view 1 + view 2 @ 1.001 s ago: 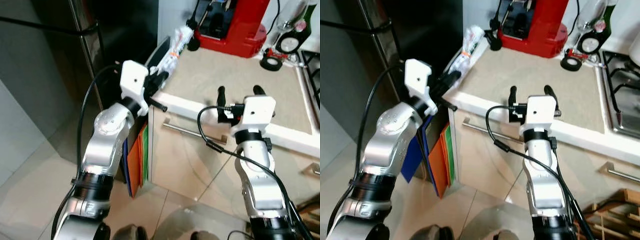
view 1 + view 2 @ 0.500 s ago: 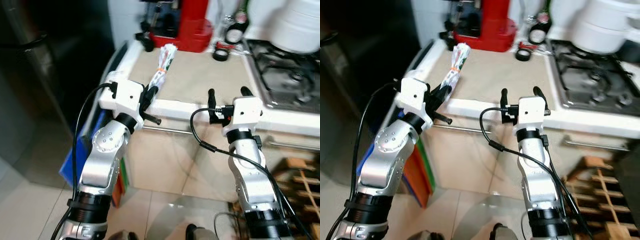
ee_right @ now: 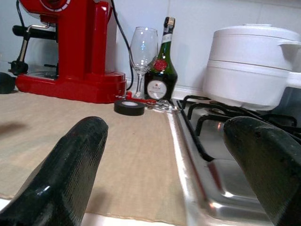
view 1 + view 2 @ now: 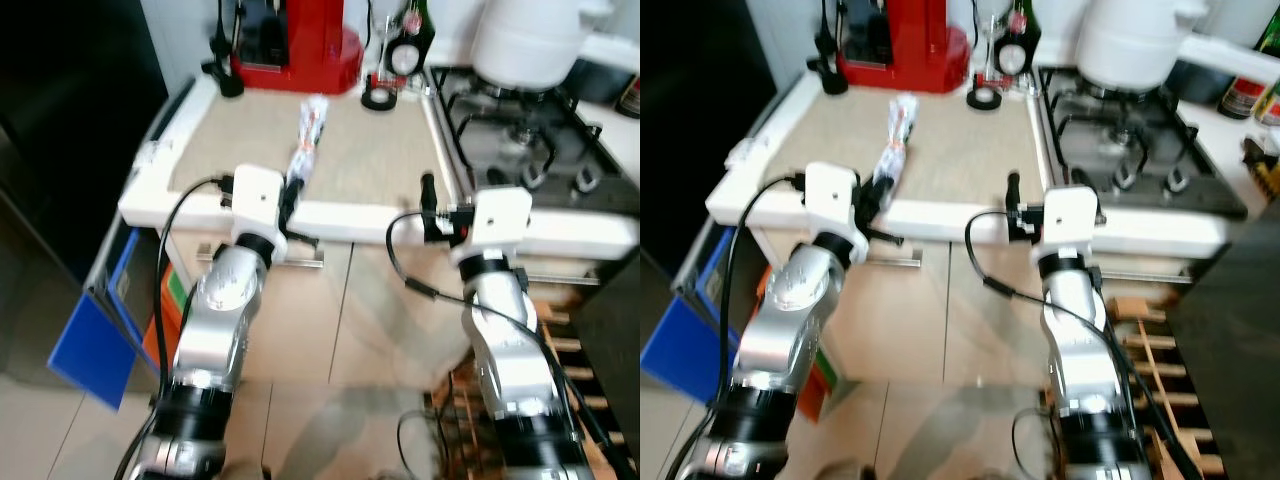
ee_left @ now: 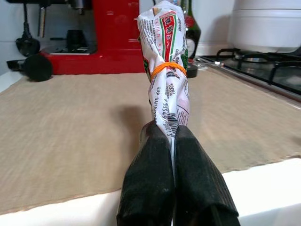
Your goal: Restocking fridge
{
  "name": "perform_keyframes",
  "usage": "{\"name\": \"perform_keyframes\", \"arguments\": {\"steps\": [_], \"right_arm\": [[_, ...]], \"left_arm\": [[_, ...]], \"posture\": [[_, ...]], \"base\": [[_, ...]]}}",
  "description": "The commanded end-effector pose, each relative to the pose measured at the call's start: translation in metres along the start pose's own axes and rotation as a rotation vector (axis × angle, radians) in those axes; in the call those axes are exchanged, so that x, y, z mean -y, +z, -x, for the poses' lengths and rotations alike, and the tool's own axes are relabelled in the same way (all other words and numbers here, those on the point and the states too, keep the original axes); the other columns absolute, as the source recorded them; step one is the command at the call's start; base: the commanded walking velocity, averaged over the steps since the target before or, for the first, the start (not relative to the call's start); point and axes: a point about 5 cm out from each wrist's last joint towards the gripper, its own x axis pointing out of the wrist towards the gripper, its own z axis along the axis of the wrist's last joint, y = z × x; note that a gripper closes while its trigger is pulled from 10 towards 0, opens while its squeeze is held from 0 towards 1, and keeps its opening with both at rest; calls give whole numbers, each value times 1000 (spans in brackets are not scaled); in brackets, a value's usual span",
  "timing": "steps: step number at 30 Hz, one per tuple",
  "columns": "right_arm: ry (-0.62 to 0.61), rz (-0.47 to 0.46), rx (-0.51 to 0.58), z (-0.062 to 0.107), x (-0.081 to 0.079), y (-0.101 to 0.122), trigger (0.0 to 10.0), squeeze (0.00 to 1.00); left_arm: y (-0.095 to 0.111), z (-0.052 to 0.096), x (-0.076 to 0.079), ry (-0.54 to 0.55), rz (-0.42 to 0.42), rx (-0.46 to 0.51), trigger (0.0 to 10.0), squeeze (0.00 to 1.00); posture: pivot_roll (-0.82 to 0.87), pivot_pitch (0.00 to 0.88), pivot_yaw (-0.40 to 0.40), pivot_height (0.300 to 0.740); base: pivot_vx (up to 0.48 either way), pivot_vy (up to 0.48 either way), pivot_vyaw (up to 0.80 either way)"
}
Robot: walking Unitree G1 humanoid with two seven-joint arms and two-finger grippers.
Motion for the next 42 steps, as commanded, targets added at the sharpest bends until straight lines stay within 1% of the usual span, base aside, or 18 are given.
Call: {"name": "perform_keyframes", "arguments": {"steps": [1,5,9,17,24,28,29,30,33,36,42], "right_arm": [[12,-17,-20,1,-2,-3,10000,0],[17,-24,-31,3,-4,-6,10000,0],[17,-31,-35,3,-6,-7,10000,0],[11,-34,-38,4,-7,-9,10000,0],[-2,-49,-36,5,-6,-9,10000,0],[-9,-95,-50,9,-5,-11,10000,0],[-4,-132,-74,12,-4,-14,10000,0],[-2,-143,-81,13,-4,-15,10000,0],[-8,-134,-103,19,1,-20,10000,0],[-8,-118,-113,22,5,-22,10000,0],[-2,-110,-113,20,6,-22,10000,0]], "left_arm": [[3,-3,-2,19,-9,12,10000,0],[2,-4,-3,35,-15,14,10000,0],[1,-5,-1,19,-12,7,10000,0],[3,-9,0,2,-6,7,10000,0],[1,-8,0,2,-14,7,10000,0],[-3,-7,-4,19,-14,-4,10000,0],[-5,-5,-7,34,-17,-7,10000,0],[-6,-4,-8,38,-18,-7,10000,0],[-16,4,-15,62,-8,-40,10000,0],[-22,12,-16,63,-4,-56,10000,0],[-21,13,-15,67,-7,-49,10000,0]], "posture": [[-41,0,-23,740],[-45,0,-14,740],[-53,0,5,740],[-57,0,22,740],[-61,0,27,740],[-63,0,23,740],[-63,0,20,740],[-63,0,20,740],[-60,0,10,740],[-53,0,5,740],[-47,0,1,740]], "base": [[0,0,0],[0,0,0],[0,0,0],[0,0,0],[0,0,0],[0,0,0],[0,0,0],[0,0,0],[0,0,0],[0,0,0],[0,0,0]]}}
